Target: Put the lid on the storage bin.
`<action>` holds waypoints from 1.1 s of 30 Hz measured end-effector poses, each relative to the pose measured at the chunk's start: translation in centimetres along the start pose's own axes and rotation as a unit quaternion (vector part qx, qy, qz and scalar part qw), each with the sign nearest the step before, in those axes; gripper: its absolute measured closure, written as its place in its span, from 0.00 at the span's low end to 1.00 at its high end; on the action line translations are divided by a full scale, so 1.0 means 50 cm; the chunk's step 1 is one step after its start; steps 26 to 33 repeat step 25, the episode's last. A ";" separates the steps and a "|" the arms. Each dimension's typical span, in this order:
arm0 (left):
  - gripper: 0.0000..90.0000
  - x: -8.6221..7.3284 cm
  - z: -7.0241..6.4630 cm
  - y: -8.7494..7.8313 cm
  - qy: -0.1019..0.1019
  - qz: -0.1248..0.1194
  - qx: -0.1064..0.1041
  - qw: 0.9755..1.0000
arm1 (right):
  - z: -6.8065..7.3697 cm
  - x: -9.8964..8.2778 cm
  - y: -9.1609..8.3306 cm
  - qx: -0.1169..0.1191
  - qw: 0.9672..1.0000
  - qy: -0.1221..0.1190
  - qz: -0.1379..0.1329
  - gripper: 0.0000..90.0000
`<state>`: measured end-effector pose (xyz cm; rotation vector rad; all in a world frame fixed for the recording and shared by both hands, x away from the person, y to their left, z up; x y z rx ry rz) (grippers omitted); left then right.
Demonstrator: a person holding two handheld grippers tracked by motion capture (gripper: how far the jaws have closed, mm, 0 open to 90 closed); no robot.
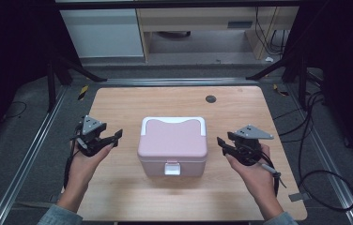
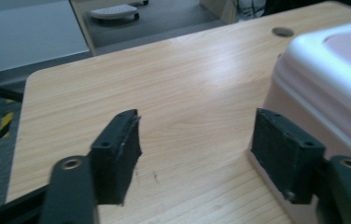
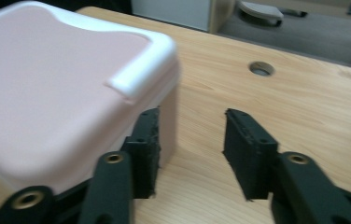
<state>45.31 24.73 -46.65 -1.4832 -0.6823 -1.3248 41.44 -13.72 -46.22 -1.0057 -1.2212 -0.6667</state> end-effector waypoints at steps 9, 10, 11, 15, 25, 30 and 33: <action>0.05 -0.129 0.031 0.032 0.013 0.071 0.018 0.997 | -0.104 -0.110 0.056 -0.047 0.997 0.027 0.054 0.12; 0.05 -0.146 0.036 0.035 0.010 0.076 0.020 0.997 | -0.115 -0.125 0.064 -0.055 0.996 0.030 0.063 0.11; 0.05 -0.159 0.039 0.037 0.006 0.080 0.021 0.997 | -0.124 -0.140 0.071 -0.065 0.995 0.032 0.074 0.11; 0.06 -0.214 0.053 0.044 -0.019 0.106 0.020 0.994 | -0.156 -0.188 0.092 -0.099 0.989 0.029 0.102 0.11; 0.05 -0.267 0.065 0.043 -0.020 0.125 0.028 0.992 | -0.179 -0.244 0.114 -0.116 0.985 0.050 0.114 0.12; 0.05 -0.267 0.065 0.043 -0.020 0.125 0.028 0.992 | -0.179 -0.244 0.114 -0.116 0.985 0.050 0.114 0.12; 0.05 -0.267 0.065 0.043 -0.020 0.125 0.028 0.992 | -0.179 -0.244 0.114 -0.116 0.985 0.050 0.114 0.12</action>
Point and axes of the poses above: each handheld gripper's, and its own axes: y roughly forward along the jaws, x roughly out of its top, z roughly to its left, the point moved 10 cm from there along y, roughly forward along the jaws, and after that the axes turned 14 degrees about -z, right-handed, at the moved point
